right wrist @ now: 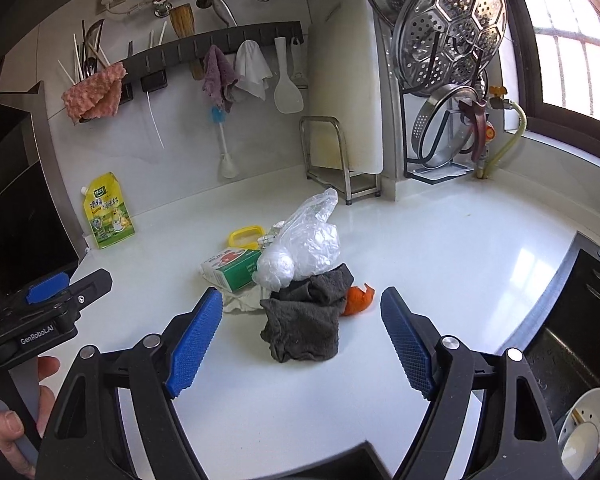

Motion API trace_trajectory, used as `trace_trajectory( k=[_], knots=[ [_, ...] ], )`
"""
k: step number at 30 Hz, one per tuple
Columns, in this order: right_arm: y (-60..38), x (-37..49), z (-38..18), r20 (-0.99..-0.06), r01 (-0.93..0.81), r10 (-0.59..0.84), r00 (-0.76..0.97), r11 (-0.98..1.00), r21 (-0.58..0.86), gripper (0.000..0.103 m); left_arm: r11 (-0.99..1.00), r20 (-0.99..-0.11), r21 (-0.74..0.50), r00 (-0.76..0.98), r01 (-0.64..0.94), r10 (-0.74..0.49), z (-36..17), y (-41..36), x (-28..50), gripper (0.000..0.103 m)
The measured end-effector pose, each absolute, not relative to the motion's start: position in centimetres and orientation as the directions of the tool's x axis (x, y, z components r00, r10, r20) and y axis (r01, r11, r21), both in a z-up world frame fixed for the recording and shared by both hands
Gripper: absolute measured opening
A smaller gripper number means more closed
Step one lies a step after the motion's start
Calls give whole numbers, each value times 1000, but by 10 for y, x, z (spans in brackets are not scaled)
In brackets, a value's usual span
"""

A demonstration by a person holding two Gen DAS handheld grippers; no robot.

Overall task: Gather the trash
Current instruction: 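Move both tools back toward the remaining trash on the counter, then grasp the plastic bag with the right tool while the left tool grasps the grey cloth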

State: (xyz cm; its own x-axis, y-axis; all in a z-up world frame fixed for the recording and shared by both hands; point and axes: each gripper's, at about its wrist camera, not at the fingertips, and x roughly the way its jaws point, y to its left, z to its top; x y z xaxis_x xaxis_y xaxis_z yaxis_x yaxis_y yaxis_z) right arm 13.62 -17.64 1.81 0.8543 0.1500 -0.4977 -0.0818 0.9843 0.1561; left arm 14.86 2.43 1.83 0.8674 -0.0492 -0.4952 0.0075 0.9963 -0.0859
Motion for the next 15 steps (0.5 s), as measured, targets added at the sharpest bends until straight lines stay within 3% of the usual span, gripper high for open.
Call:
trace_trajectory(
  k=[6,15],
  knots=[
    [-160,182,7,-535,-93,165,828,983,159,78,995,-512,-98,858,-10,-42,12,28,167,97],
    [-149,221,-8,-579,-28,72,812,996,84,78,996,-540,-94,841,-11,-41,-1,28,178,97]
  ],
)
